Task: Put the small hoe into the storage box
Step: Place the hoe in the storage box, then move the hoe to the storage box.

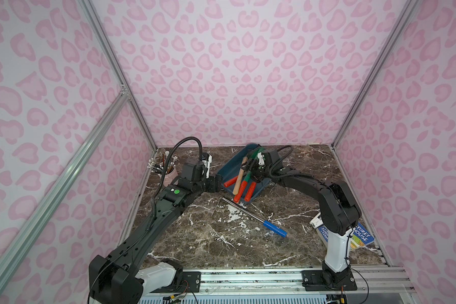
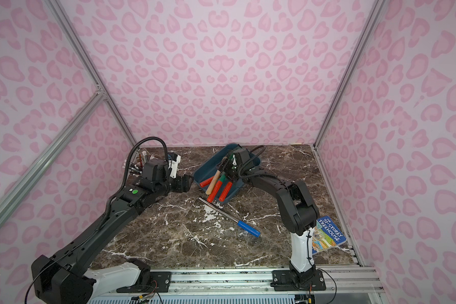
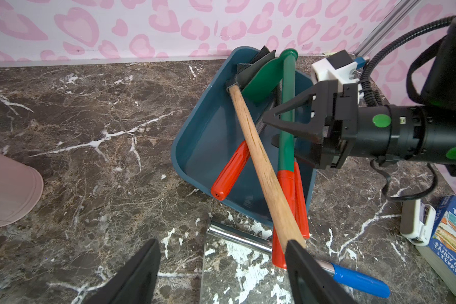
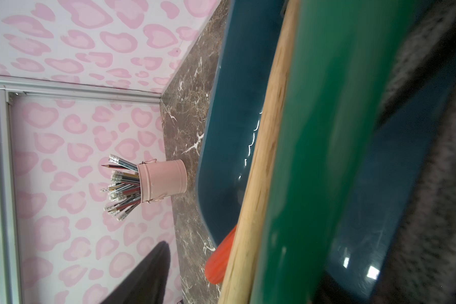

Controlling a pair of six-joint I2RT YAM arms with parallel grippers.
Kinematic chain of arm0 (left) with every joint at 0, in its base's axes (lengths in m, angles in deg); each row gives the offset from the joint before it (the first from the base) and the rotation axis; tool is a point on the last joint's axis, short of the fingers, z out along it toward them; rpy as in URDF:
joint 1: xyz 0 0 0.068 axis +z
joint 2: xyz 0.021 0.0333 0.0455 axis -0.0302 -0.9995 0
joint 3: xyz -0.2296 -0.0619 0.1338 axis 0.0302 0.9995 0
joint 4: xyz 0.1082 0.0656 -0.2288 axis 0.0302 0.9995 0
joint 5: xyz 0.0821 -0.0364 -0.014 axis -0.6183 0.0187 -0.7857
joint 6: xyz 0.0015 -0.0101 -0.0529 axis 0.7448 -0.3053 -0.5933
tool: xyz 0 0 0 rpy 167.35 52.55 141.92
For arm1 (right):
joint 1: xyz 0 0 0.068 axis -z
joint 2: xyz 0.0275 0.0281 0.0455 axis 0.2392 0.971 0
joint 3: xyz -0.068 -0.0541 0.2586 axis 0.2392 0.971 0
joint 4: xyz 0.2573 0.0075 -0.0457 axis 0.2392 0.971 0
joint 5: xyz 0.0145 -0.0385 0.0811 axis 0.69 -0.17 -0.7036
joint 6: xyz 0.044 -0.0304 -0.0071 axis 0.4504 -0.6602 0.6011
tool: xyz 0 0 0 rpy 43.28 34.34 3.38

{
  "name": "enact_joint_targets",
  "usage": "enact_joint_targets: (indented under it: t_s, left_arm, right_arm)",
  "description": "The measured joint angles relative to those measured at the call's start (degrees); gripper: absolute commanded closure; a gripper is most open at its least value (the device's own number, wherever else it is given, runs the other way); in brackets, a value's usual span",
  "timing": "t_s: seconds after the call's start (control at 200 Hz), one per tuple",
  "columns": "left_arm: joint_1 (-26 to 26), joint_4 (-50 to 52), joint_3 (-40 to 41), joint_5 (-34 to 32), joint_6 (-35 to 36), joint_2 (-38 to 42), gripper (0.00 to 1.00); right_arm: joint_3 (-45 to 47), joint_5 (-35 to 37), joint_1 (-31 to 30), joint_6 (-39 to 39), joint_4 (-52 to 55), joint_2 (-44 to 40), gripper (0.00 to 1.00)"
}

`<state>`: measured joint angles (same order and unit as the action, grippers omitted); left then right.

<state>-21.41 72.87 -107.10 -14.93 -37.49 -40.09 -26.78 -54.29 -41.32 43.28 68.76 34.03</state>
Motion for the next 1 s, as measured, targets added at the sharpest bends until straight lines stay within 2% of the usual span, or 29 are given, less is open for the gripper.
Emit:
enact_joint_targets:
  t_s: [0.17,0.735,1.0]
  left_arm:
    - [0.0,0.0,0.1,0.0,0.0,0.0,0.22]
    - [-0.2,-0.3,1.4,0.2,0.0,-0.2,0.22]
    - [-0.4,-0.3,3.6,0.7,-0.7,0.5,0.22]
  right_arm:
    - [-0.8,-0.1,0.2,-3.8,4.7,0.0,0.27]
    - [0.0,1.7,1.3,-10.4,7.6,-4.6,0.29]
    - [-4.9,4.0,1.1,-14.5,10.1,-4.5,0.35]
